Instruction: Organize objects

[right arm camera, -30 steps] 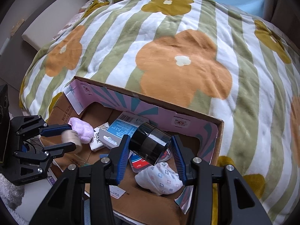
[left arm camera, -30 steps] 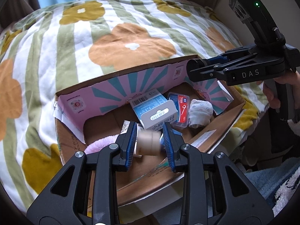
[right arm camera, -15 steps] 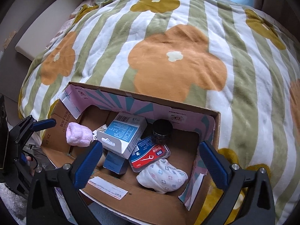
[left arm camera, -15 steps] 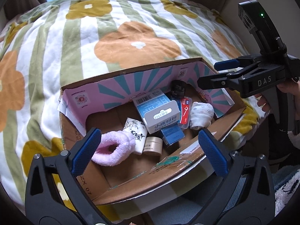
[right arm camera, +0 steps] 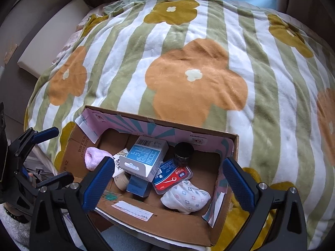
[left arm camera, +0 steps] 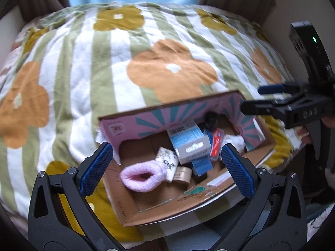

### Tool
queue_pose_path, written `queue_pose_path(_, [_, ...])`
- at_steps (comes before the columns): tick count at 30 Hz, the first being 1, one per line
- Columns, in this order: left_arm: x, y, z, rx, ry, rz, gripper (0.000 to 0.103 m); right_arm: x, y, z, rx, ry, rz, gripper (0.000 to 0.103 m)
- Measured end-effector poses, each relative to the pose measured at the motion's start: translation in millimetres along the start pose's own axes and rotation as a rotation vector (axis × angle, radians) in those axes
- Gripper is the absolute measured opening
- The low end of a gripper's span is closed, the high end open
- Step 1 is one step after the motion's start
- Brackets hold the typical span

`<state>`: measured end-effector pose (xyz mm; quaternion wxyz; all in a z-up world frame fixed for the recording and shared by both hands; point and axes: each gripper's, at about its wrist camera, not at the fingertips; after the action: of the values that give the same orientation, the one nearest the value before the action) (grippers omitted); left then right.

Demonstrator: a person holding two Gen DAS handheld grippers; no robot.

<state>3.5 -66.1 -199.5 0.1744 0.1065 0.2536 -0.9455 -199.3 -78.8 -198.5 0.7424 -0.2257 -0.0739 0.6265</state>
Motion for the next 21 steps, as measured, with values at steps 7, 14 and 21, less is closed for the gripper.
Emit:
queue_pose_path(7, [9.8, -32.1, 38.3, -0.048, -0.059, 0.097, 0.103, 9.9, -13.7, 51.3, -0.048, 0.093, -0.035, 0.103])
queue_pose_path(14, [0.4, -55.5, 70.8, -0.088, -0.086, 0.115, 0.103, 7.9, -15.1, 92.3, -0.087, 0.164, -0.126, 0.103])
queue_pose_path(21, [-9.4, -67.7, 71.3, -0.105, -0.081, 0.083, 0.103, 3.6, -17.1, 105.5, -0.126, 0.226, -0.142, 0.103])
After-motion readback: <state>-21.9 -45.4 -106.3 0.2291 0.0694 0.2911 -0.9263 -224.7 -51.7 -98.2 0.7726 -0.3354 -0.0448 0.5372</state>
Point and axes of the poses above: each gripper's, at about its wrist camera, not at the fingertips, and z roughly against the way its jaws point, x to its left, y to its underside, and after that the axes turned 7 degrees about z, right-handed
